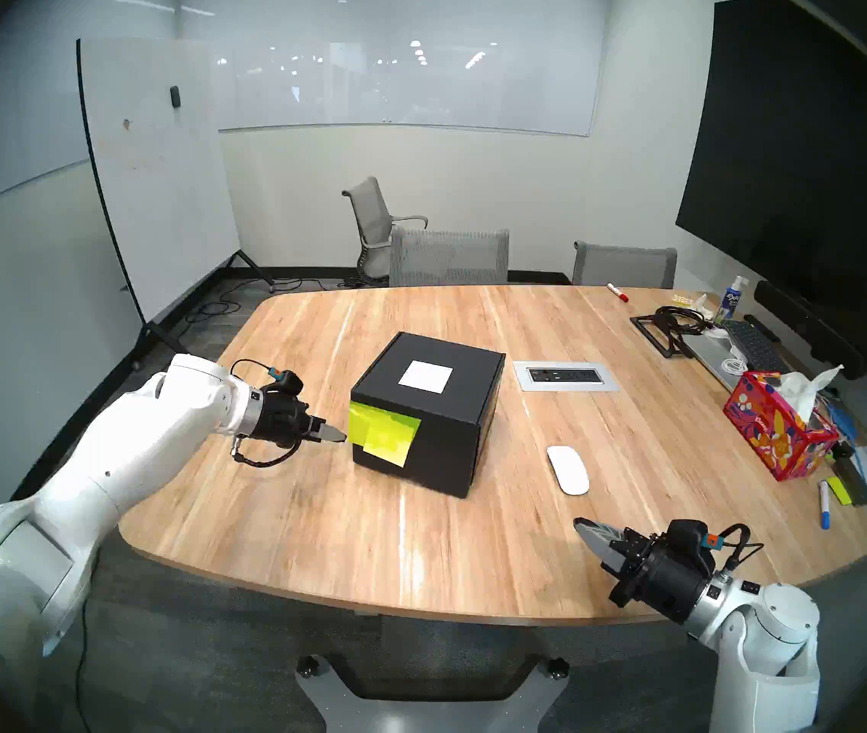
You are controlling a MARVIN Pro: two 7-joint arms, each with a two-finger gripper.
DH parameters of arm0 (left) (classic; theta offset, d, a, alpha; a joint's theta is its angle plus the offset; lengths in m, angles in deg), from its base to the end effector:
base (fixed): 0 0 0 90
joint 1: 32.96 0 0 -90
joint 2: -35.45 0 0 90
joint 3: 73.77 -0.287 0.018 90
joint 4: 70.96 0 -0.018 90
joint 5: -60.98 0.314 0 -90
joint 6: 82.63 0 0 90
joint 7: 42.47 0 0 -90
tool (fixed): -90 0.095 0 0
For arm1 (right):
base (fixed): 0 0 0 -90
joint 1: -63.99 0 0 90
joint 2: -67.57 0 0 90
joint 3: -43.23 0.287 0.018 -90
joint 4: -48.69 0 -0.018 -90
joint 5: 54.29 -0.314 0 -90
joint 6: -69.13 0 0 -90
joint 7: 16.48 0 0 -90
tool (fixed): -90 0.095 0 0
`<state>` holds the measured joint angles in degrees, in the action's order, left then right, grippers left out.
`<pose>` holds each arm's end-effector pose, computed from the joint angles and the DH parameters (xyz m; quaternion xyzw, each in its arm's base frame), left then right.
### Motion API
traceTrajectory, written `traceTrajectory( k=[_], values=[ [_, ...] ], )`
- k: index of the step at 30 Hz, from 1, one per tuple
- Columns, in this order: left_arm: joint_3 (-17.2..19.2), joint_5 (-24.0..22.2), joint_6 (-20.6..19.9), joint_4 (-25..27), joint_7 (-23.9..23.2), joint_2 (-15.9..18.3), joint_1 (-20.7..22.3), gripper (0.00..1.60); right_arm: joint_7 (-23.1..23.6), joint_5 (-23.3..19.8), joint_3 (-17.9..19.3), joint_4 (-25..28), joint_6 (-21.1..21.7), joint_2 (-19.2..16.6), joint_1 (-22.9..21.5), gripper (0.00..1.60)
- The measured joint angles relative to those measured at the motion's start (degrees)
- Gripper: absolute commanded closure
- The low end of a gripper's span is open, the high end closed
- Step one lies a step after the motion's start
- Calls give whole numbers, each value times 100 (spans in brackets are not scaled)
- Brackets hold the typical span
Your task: Open the box and place the mouse inside
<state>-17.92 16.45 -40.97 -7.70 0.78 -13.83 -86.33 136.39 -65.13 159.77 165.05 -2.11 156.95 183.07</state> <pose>0.4893 0.0996 -0.2717 0.8833 -0.1808 0.2618 0.3444 0.2324 -0.0782 -0.2925 -0.7500 -0.1657 -0.5645 0.3025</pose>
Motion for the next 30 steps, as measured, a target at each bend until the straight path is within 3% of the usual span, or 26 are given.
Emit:
traceTrajectory(
  k=[15, 30],
  values=[
    [-3, 0, 6, 1, -1, 0, 0, 160, 371, 17, -275, -945, 317, -660, -886, 160],
    [-5, -1, 8, 1, -1, -1, 1, 160, 648, 28, -477, -1415, 324, -1030, -1431, 160]
  ],
)
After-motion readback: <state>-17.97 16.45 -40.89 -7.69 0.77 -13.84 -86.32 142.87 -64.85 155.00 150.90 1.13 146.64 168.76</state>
